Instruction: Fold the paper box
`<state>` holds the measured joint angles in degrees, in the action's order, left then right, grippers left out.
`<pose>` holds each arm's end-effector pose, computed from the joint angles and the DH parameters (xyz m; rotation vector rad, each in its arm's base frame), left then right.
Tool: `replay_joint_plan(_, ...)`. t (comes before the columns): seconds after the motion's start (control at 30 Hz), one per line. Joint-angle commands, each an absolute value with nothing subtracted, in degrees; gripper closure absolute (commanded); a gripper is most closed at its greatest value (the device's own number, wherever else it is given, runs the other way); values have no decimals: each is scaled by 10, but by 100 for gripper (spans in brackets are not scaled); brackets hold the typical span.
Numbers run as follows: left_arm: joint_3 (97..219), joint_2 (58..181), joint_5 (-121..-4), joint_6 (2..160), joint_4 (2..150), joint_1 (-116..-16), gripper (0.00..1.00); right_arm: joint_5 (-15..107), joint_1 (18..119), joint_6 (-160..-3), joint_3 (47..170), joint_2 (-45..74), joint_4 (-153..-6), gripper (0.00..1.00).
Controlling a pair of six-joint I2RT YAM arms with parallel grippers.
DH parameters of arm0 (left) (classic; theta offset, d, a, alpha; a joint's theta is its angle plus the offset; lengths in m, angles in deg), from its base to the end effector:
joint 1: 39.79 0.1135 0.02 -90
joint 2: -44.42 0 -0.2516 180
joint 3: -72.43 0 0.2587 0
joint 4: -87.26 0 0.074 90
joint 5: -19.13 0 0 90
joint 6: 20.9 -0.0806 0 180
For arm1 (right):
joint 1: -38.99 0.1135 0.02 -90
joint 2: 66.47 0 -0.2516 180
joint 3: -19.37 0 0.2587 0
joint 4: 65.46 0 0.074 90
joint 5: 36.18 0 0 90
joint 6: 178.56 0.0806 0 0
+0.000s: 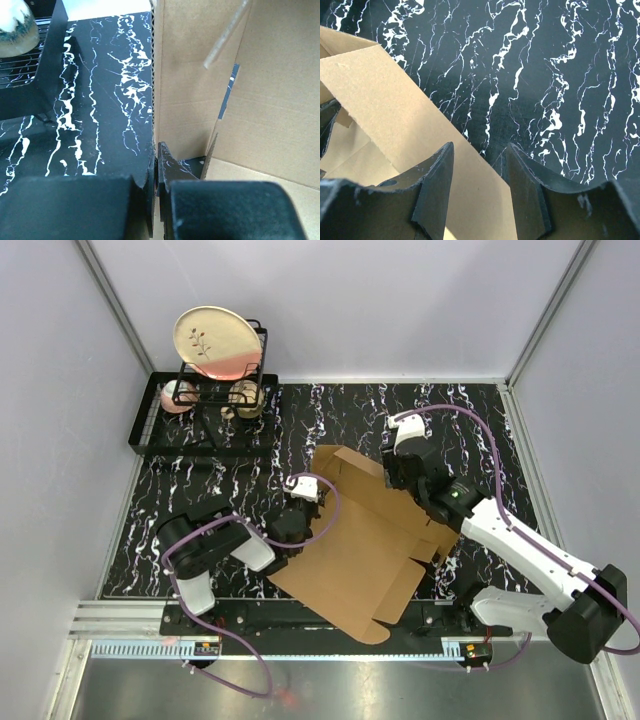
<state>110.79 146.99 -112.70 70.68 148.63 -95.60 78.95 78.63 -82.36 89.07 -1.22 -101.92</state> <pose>0.2250 -0.2355 0.1195 0.1999 1.5983 -0.1842 0.2507 0.1633 0.2842 -0.3482 2.0419 0.0217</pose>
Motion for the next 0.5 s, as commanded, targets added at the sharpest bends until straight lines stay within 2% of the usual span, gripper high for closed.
replay_joint_plan(0.0,1105,1453,-1116,715,1693,-943,100,776,783,-841,917,-19,-1016,47)
replay_joint_plan(0.47,1100,1451,-1095,730,1693,-943,100,776,798,-876,939,-77,-1029,47)
